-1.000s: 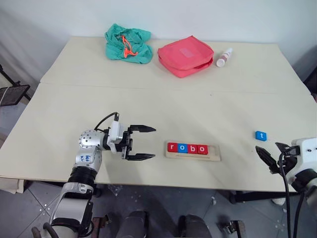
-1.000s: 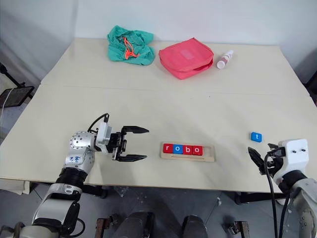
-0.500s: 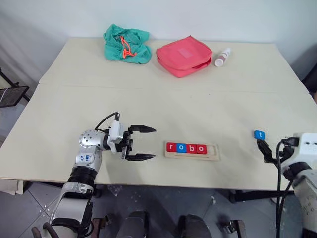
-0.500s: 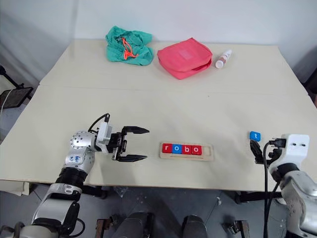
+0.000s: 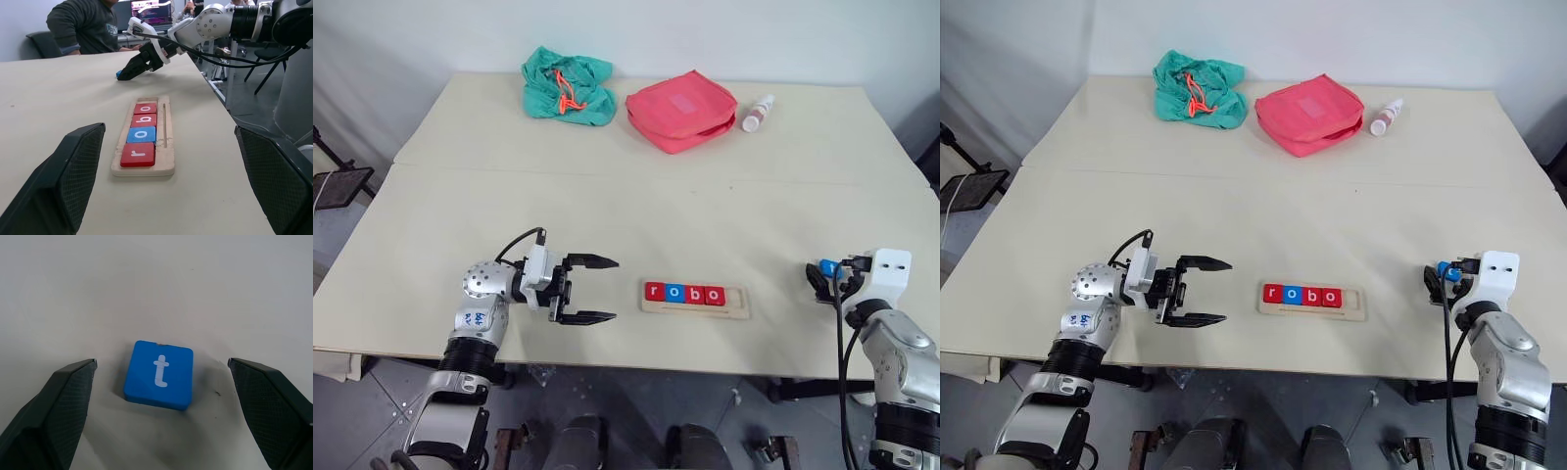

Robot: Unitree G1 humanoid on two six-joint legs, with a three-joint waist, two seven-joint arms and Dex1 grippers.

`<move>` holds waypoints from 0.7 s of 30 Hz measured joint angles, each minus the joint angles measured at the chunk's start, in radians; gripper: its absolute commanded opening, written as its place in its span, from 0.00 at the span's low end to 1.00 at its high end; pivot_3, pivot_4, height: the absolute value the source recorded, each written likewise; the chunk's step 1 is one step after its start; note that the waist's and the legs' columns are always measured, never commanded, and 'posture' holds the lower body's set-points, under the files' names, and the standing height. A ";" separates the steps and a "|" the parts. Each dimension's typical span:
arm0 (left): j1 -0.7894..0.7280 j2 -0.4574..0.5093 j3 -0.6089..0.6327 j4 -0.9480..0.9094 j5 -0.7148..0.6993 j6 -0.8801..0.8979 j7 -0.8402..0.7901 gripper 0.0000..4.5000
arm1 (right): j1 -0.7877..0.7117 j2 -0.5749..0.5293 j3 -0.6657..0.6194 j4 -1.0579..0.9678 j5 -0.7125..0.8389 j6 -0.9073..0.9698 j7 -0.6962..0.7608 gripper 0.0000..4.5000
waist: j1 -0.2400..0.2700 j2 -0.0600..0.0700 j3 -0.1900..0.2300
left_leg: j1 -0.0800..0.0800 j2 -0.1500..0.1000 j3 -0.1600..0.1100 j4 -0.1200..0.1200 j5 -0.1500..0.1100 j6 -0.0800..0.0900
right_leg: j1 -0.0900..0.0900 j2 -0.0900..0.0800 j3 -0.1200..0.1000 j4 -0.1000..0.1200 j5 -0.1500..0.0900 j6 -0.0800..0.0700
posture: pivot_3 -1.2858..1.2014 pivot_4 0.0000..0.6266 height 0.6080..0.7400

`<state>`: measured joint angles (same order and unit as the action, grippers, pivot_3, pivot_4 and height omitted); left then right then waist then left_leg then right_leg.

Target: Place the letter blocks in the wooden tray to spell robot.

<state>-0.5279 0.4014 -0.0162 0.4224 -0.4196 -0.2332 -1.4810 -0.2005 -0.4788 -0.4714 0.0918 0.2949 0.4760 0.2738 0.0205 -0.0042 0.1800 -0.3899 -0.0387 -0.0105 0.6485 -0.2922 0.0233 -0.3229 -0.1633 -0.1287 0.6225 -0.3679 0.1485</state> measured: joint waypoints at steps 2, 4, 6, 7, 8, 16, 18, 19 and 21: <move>0.007 0.001 0.000 -0.016 -0.001 0.003 0.005 1.00 | -0.011 0.000 0.004 0.023 -0.002 -0.018 -0.003 0.91 | -0.001 0.000 0.000 | 0.000 0.000 0.000 0.000 0.000 0.000 | 0.000 0.000 0.000 0.000 0.000 0.000 | 0.52 0.24 1.00; 0.010 0.001 0.000 -0.018 -0.001 0.004 0.008 1.00 | -0.013 0.001 0.008 0.027 -0.001 -0.025 -0.003 0.79 | 0.000 0.000 0.000 | 0.000 0.000 0.000 0.000 0.000 0.000 | 0.000 0.000 0.000 0.000 0.000 0.000 | 0.52 0.24 1.00; 0.014 0.001 0.000 -0.018 -0.001 0.004 0.010 1.00 | -0.011 0.009 0.017 0.023 0.000 -0.034 -0.003 0.63 | 0.000 0.000 0.000 | 0.000 0.000 0.000 0.000 0.000 0.000 | 0.000 0.000 0.000 0.000 0.000 0.000 | 0.52 0.24 1.00; 0.016 0.001 0.000 -0.018 -0.001 0.004 0.011 1.00 | -0.010 0.012 0.022 0.021 0.000 -0.038 -0.004 0.56 | 0.000 0.000 0.000 | 0.000 0.000 0.000 0.000 0.000 0.000 | 0.000 0.000 0.000 0.000 0.000 0.000 | 0.52 0.24 1.00; 0.016 0.001 0.000 -0.018 -0.001 0.004 0.011 1.00 | -0.008 0.012 0.026 0.017 0.000 -0.039 -0.004 0.48 | 0.001 0.000 0.000 | 0.000 0.000 0.000 0.000 0.000 0.000 | 0.000 0.000 0.000 0.000 0.000 0.000 | 0.52 0.24 1.00; 0.001 0.001 0.000 -0.004 -0.001 -0.001 0.000 1.00 | 0.134 0.055 0.027 -0.279 0.059 0.092 -0.059 0.33 | 0.002 0.000 0.000 | 0.000 0.000 -0.001 -0.001 0.000 0.000 | 0.000 0.000 0.000 0.000 0.000 0.000 | 0.52 0.24 1.00; -0.014 0.002 0.002 0.016 -0.001 -0.009 -0.008 1.00 | 0.183 0.071 0.028 -0.412 0.089 0.152 -0.077 0.33 | 0.002 0.000 0.000 | 0.000 0.000 -0.001 0.000 0.000 0.000 | 0.000 0.000 0.000 0.000 0.000 0.000 | 0.52 0.24 1.00; -0.018 0.002 0.003 0.026 -0.001 -0.011 -0.011 1.00 | 0.205 0.082 0.029 -0.479 0.103 0.186 -0.092 0.33 | 0.002 0.000 0.000 | 0.000 0.000 -0.001 0.000 0.000 0.000 | 0.000 0.000 0.000 0.000 0.000 0.000 | 0.52 0.24 1.00; -0.021 0.002 0.003 0.036 -0.001 -0.016 -0.018 1.00 | 0.236 0.101 0.031 -0.566 0.124 0.239 -0.112 0.33 | 0.002 0.000 0.000 | 0.000 0.000 -0.001 0.000 0.000 0.000 | 0.000 0.000 0.000 0.000 0.000 0.000 | 0.52 0.24 1.00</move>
<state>-0.5489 0.4036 -0.0130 0.4588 -0.4208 -0.2496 -1.4989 0.0359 -0.3779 -0.4403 -0.4737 0.4193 0.7145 0.1622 0.0228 -0.0038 0.1798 -0.3899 -0.0387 -0.0112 0.6480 -0.2922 0.0233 -0.3233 -0.1630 -0.1283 0.6227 -0.3679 0.1484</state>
